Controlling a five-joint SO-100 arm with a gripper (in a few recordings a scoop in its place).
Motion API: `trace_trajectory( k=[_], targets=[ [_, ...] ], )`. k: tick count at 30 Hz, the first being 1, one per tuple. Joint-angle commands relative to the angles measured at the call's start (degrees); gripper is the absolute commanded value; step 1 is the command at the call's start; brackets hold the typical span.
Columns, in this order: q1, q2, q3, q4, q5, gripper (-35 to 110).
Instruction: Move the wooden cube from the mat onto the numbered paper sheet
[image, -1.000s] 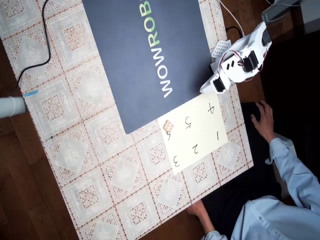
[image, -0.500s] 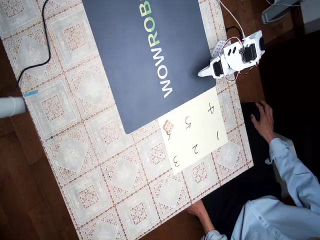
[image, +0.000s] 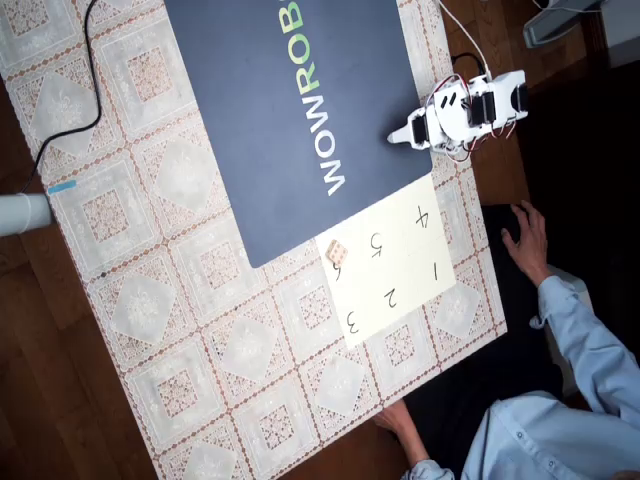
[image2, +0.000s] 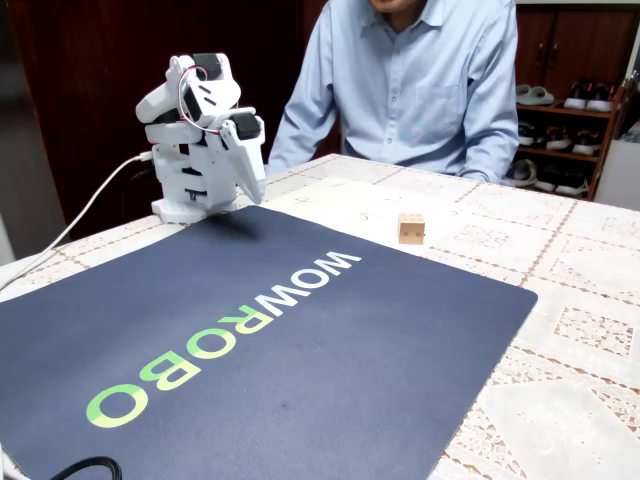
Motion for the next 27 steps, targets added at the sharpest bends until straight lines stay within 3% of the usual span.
trace_trajectory(
  k=[1, 27],
  targets=[
    [0.7, 0.18, 2.99, 1.14, -1.32, 0],
    [8.0, 0.26, 4.39, 0.62, 1.14, 4]
  ],
)
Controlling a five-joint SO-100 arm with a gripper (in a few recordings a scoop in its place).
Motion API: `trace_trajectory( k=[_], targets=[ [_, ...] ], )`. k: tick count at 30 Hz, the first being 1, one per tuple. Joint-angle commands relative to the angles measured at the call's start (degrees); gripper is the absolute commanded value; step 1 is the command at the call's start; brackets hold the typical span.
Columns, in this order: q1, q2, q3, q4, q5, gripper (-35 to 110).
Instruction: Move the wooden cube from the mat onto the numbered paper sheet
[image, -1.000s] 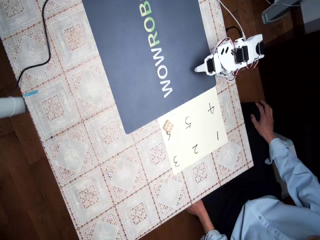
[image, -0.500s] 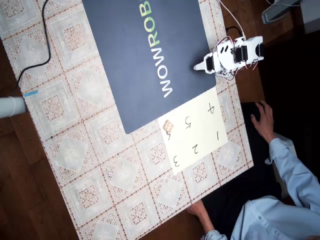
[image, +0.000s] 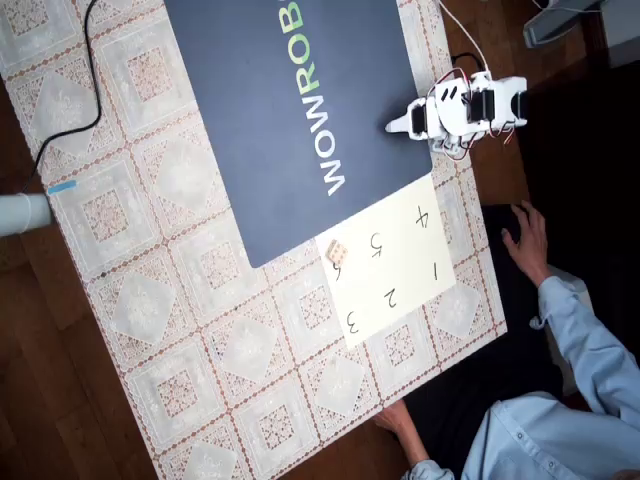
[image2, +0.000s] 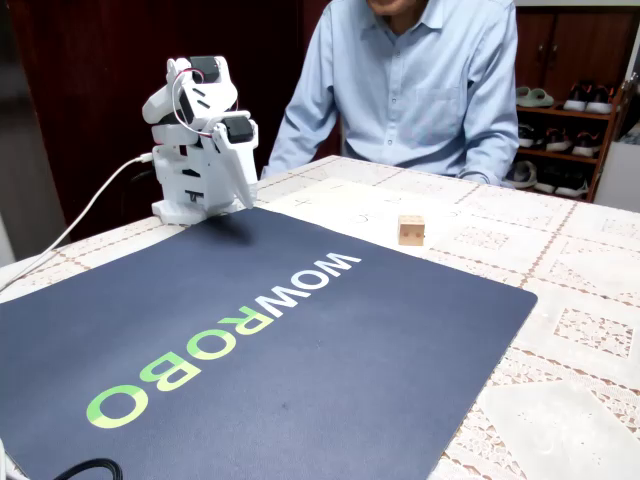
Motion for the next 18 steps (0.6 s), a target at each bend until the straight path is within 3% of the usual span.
trace_trajectory(
  k=[1, 18],
  targets=[
    [1.32, 0.18, 3.52, 0.7, -0.18, 4],
    [-0.88, 0.18, 3.52, 0.7, -2.02, 0]
  ],
)
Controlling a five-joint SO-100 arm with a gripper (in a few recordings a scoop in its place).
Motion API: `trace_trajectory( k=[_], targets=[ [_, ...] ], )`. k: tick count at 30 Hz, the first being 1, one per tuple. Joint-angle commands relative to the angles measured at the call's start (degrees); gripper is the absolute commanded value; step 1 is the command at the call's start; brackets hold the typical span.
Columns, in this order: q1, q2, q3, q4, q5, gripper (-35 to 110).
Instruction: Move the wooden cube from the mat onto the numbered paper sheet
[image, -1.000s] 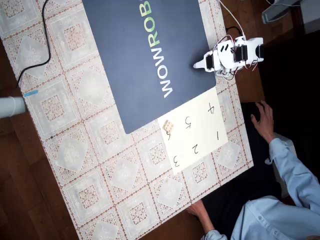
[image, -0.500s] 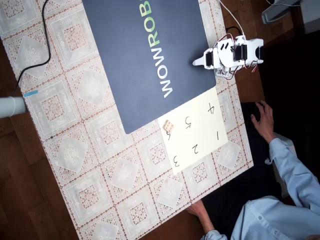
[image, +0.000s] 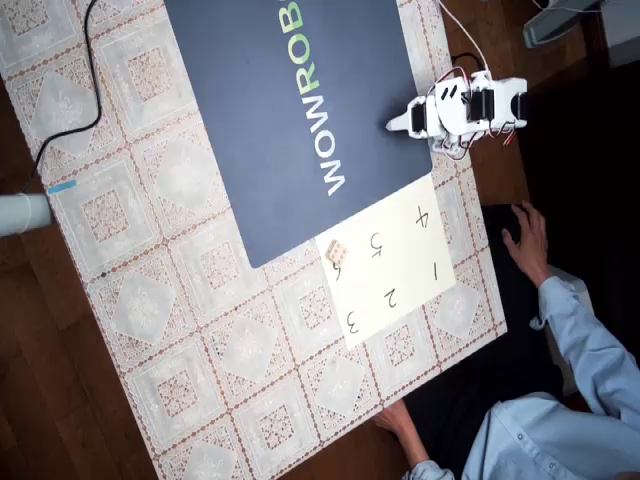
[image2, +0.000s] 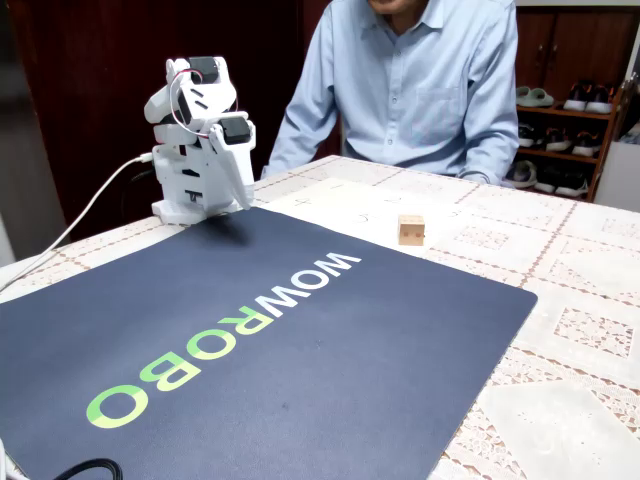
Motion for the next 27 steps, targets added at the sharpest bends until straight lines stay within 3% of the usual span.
trace_trajectory(
  k=[1, 27],
  targets=[
    [-0.7, 0.18, 3.34, 0.7, -2.02, 0],
    [-2.2, 0.18, 3.34, 0.62, -5.71, 0]
  ],
)
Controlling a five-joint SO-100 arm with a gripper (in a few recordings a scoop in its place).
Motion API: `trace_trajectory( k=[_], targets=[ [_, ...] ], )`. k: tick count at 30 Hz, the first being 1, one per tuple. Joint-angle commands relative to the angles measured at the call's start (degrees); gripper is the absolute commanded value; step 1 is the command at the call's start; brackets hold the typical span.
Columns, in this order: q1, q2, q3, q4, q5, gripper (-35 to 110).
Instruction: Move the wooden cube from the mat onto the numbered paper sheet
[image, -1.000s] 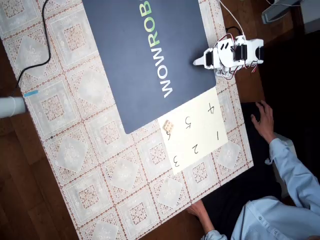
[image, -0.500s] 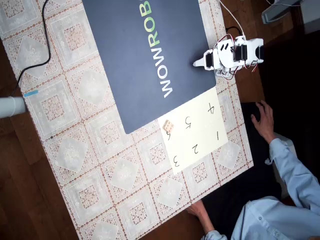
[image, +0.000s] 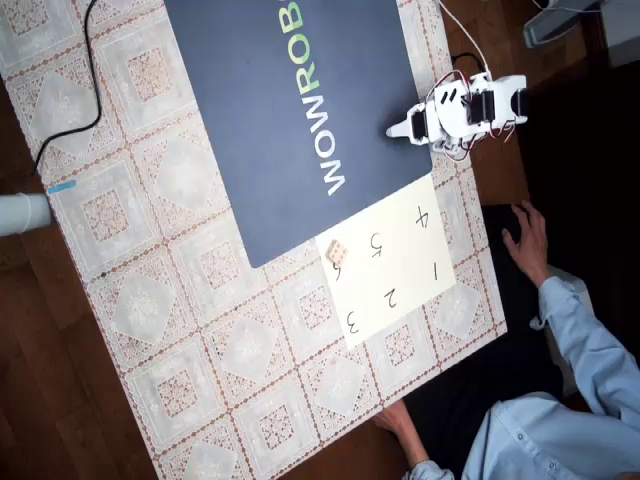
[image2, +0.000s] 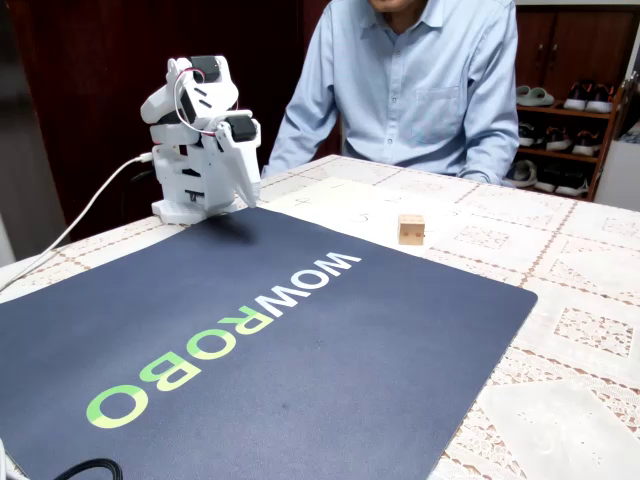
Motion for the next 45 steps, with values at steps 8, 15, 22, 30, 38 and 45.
trace_trajectory(
  k=[8, 15, 22, 30, 38, 45],
  targets=[
    [-1.23, 0.18, 3.34, 0.7, -3.16, 0],
    [-1.41, 0.18, 3.34, 0.7, -3.43, 0],
    [-1.49, 0.18, 3.34, 0.7, -3.52, 0],
    [-2.64, 0.18, 3.34, 0.62, -4.31, 0],
    [-2.99, 0.18, 3.34, 0.62, -4.66, 0],
    [-3.16, 0.18, 3.34, 0.62, -4.83, 0]
  ],
)
